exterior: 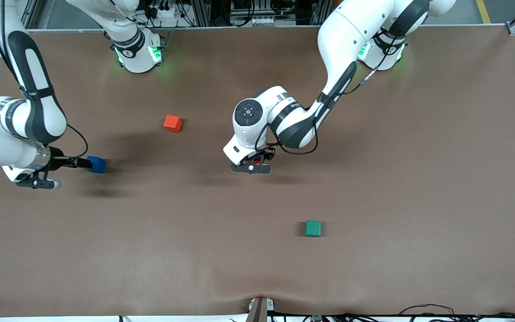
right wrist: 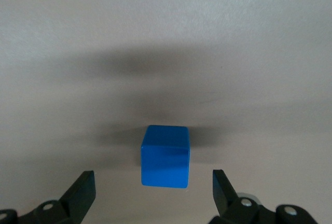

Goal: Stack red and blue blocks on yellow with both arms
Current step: 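Place the red cube on yellow while the right gripper reaches blue, then grasp the blue cube with the right gripper while the left retracts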

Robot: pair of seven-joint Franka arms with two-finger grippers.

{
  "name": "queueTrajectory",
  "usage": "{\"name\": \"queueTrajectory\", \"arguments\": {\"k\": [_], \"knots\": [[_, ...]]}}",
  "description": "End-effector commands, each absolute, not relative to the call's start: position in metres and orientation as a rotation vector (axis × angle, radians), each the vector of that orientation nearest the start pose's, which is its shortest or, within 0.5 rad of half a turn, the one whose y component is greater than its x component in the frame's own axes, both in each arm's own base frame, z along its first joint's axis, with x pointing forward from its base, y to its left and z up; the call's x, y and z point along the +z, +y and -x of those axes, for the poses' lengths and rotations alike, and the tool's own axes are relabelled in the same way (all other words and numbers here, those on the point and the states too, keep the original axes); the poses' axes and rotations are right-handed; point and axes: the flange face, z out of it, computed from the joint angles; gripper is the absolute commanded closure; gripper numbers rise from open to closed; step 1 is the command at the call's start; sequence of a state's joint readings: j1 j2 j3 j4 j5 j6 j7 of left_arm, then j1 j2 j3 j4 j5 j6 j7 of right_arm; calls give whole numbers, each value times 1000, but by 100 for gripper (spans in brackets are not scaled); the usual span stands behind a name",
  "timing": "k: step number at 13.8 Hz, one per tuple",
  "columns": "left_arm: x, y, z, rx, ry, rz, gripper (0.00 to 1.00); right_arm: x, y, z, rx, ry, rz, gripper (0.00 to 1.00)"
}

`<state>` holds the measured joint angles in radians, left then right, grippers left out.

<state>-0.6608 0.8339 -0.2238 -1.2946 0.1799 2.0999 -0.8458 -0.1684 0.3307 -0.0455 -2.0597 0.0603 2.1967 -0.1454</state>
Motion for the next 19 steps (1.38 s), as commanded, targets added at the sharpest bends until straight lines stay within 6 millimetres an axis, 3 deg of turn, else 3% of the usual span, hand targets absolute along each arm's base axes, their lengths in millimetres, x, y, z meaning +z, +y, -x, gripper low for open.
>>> {"name": "queueTrajectory", "arguments": {"k": [1,2,3,4,7,10,14,16,17,19], "knots": [[249,-550,-513,25,106,3155,100,247,-122,-553,271,185,3046,0],[249,-550,-513,24,107,3154,100,241,-120,-550,267,185,3049,0],[247,-551,-511,23,115,3148,84,238,-119,-548,256,184,3052,0],[244,-550,-510,19,121,3139,1,232,-122,-545,254,194,3052,0],[245,-551,-508,18,127,3135,0,224,-120,-541,245,194,3056,0],[283,-553,-503,12,134,3135,0,211,-118,-537,264,191,3054,0],[380,-529,-509,-55,93,3134,0,192,-116,-517,236,200,3064,0],[430,-499,-517,-39,69,3117,0,191,-114,-518,234,196,3065,0],[454,-482,-520,-6,76,3125,0,191,-113,-518,234,191,3066,12],[520,-431,-533,-34,65,3160,0,192,-112,-519,239,193,3065,39]]}}
